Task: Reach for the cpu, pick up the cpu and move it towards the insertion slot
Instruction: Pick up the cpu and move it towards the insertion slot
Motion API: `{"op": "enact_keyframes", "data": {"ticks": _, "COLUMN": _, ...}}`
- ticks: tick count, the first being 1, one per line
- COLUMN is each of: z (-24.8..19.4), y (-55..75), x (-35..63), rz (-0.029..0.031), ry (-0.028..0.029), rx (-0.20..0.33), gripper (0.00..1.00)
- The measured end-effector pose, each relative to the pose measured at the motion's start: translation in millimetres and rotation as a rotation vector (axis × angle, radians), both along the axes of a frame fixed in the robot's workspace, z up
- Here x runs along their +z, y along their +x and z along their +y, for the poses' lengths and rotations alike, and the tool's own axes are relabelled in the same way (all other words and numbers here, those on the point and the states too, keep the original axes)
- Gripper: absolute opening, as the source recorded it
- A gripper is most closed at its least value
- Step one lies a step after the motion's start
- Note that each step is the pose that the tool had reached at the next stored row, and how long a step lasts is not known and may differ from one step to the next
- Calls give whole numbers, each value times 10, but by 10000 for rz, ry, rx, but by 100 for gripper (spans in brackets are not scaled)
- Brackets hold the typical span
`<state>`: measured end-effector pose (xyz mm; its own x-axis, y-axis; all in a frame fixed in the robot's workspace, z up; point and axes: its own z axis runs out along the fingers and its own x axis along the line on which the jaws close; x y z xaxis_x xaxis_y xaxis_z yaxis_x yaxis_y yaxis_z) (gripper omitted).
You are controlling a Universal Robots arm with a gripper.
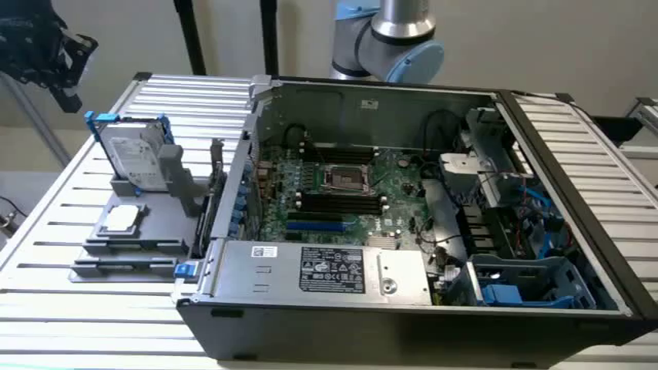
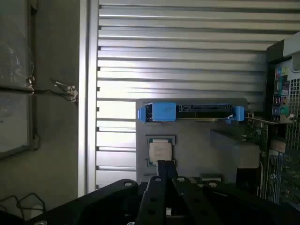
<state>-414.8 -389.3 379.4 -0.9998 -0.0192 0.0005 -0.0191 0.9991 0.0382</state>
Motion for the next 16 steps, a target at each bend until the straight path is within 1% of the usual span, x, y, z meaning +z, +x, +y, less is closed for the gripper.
{"op": "enact_keyframes", "data": {"ticks": 16, "z": -5, "y": 1, "x": -3, "rz": 0, "ry": 0, "rx": 0, "gripper": 11}}
